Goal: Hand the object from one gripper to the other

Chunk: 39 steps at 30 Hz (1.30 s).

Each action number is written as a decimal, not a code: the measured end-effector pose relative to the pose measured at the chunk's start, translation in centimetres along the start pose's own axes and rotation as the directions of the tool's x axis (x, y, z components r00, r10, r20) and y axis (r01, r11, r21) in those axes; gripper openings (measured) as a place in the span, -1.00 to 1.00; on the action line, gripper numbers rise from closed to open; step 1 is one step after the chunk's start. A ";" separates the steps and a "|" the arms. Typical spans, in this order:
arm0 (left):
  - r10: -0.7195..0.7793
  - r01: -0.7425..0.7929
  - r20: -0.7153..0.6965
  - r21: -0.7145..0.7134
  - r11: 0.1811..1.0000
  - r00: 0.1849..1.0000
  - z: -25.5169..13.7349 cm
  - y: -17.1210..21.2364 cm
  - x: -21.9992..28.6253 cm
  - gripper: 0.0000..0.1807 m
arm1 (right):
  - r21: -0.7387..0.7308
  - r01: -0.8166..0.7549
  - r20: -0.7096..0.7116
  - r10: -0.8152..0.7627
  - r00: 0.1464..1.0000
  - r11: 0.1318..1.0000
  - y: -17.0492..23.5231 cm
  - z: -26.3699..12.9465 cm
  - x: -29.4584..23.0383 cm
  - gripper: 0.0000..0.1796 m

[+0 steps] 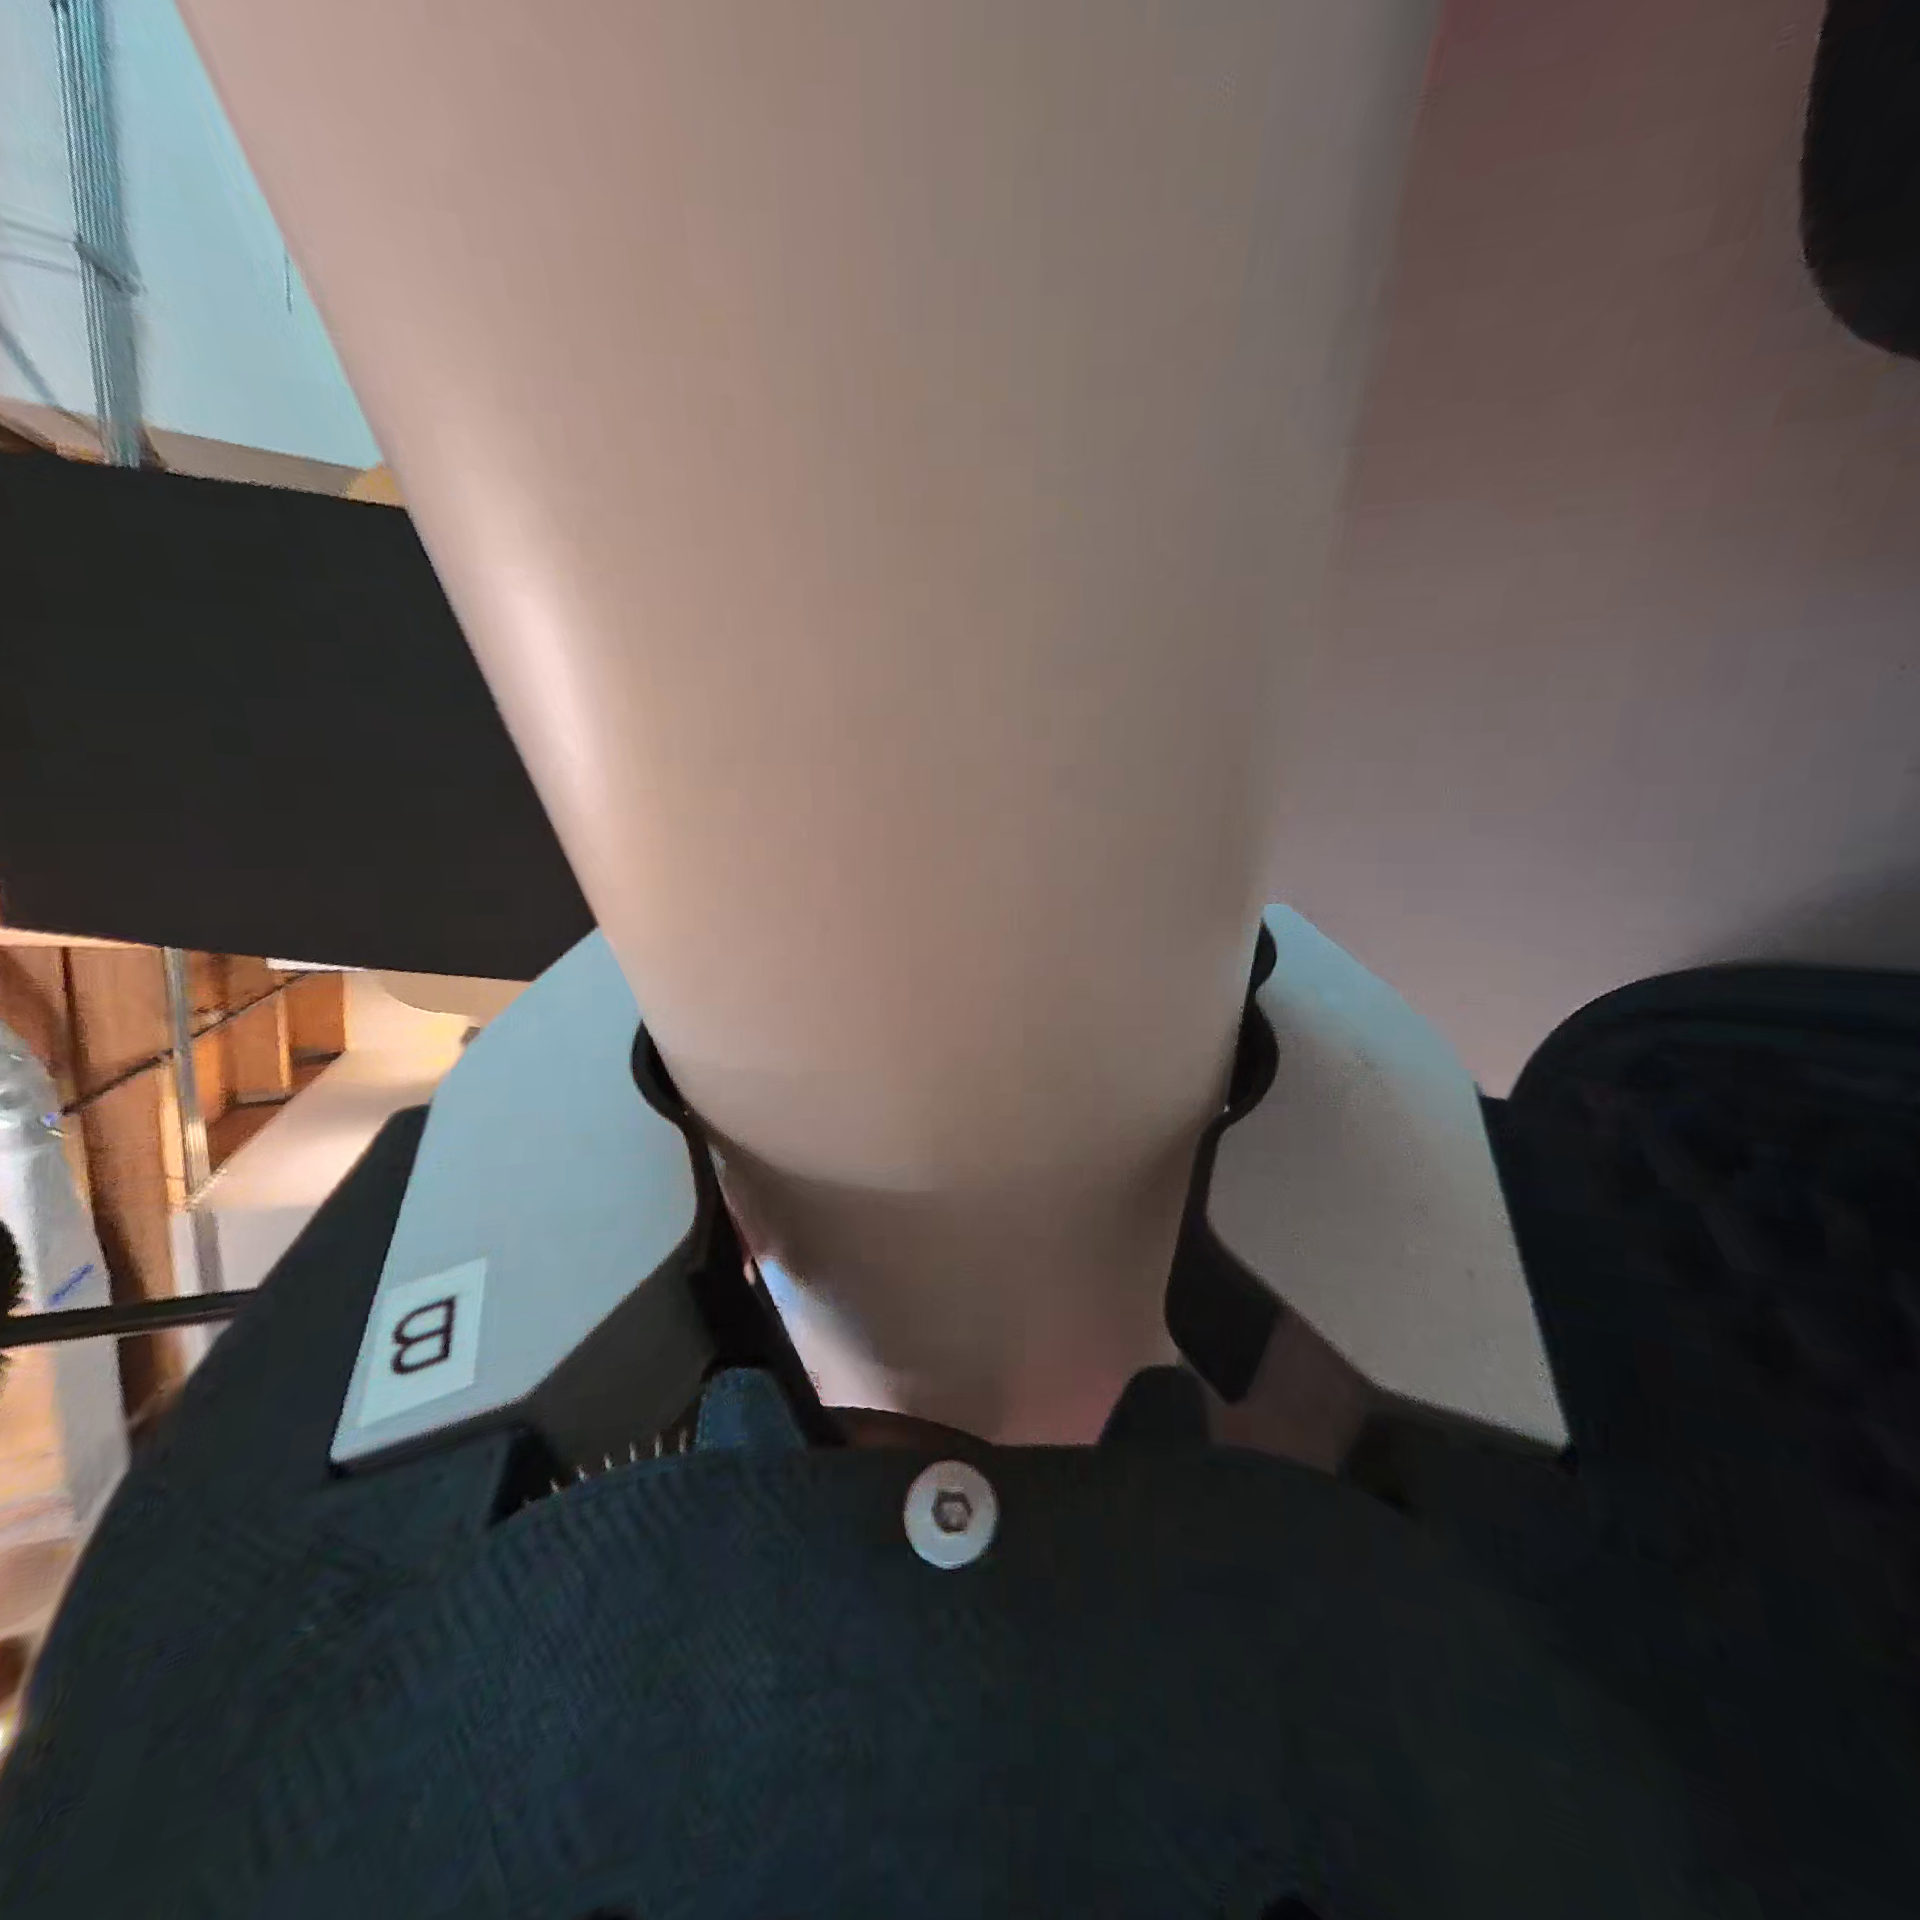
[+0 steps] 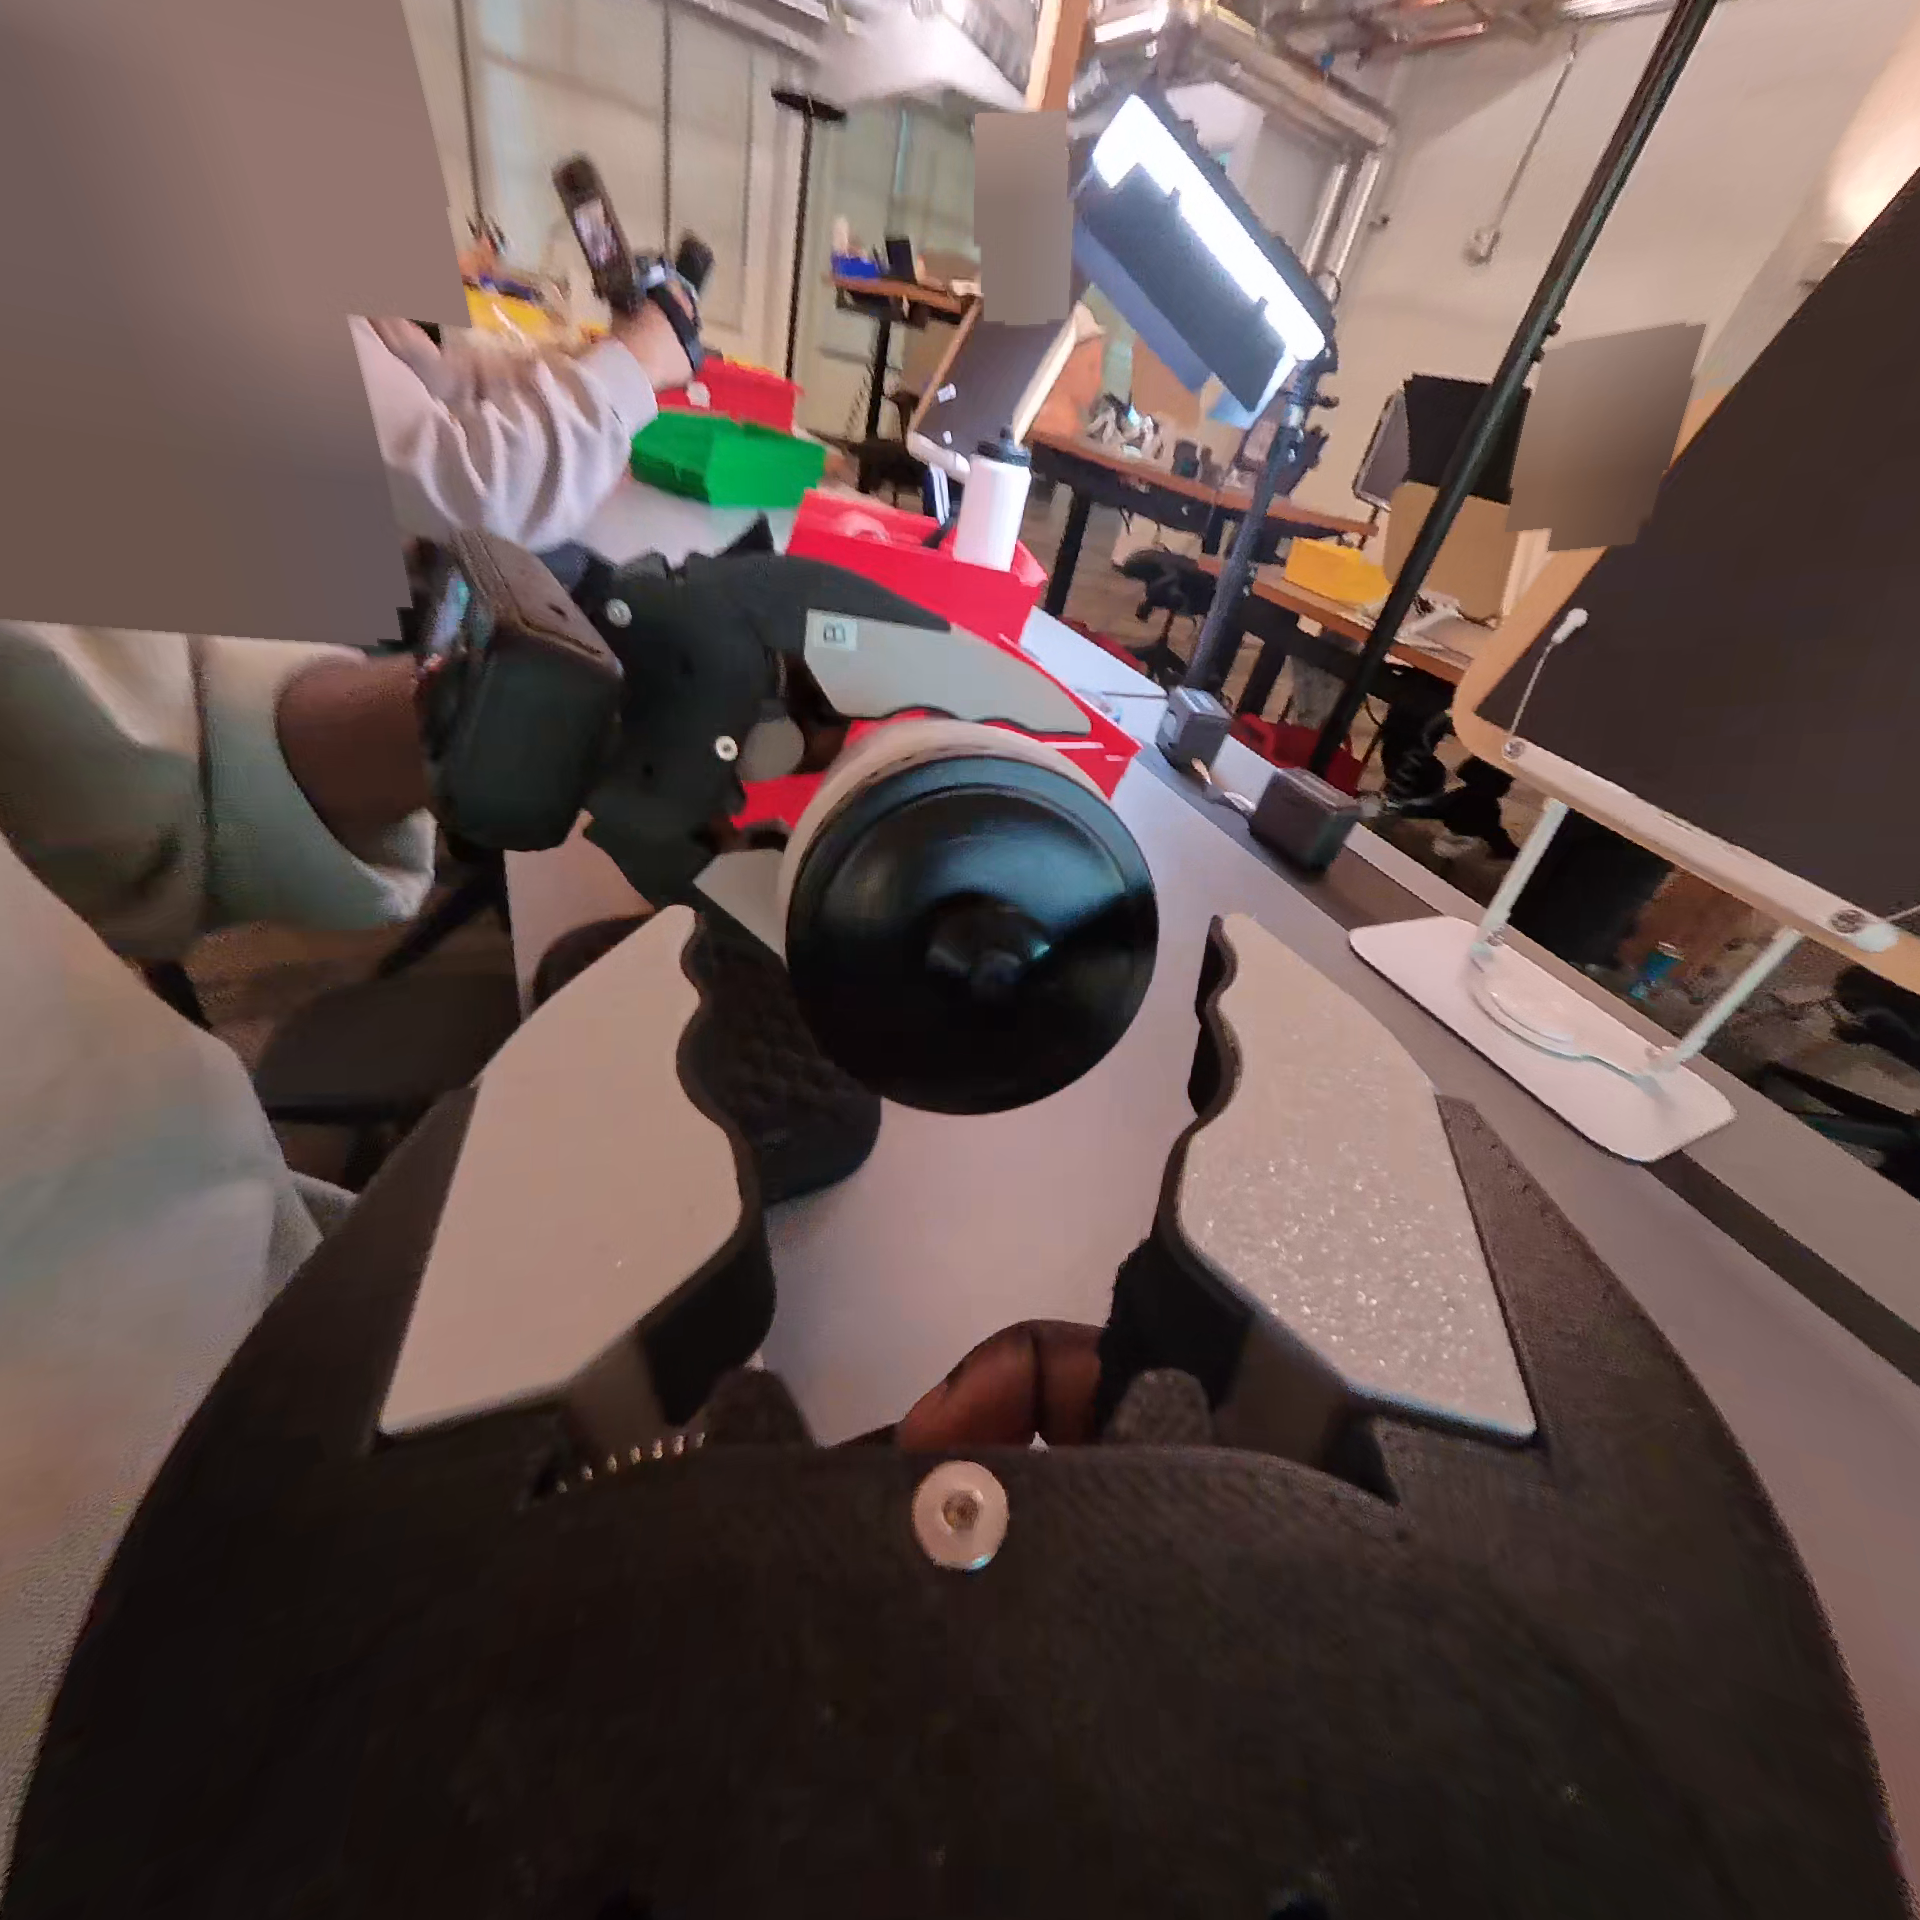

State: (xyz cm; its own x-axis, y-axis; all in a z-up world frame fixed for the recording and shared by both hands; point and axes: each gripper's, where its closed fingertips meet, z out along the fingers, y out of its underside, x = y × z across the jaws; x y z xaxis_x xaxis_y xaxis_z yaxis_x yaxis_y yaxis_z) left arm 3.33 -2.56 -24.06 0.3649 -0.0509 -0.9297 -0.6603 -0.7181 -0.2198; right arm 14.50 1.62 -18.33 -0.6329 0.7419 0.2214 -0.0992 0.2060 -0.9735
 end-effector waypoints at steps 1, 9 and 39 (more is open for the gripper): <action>0.025 -0.025 0.005 -0.005 1.000 1.000 0.0 0.0 -0.1 0.14 | -0.021 0.021 -0.008 -0.022 1.000 1.000 0.3 0.3 -0.1 -0.01; 0.105 -0.105 0.043 -0.003 0.994 0.994 -0.2 -0.2 -0.7 0.14 | -0.071 0.136 -0.073 -0.141 0.987 0.988 1.1 1.1 -0.2 -0.12; -0.468 0.427 -0.122 0.652 0.627 0.875 -4.2 -4.3 -3.4 0.27 | -0.023 0.392 -0.126 -0.392 0.912 0.920 -5.7 0.3 1.4 -0.16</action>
State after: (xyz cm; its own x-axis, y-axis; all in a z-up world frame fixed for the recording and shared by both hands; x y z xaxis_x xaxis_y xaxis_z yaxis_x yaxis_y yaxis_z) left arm 7.65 -2.20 -18.73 0.7086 0.2071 -0.6745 -0.6863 -0.0200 -0.7271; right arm 13.98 1.27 -12.45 -0.4415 0.6759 0.5901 -0.3214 0.4949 -0.8073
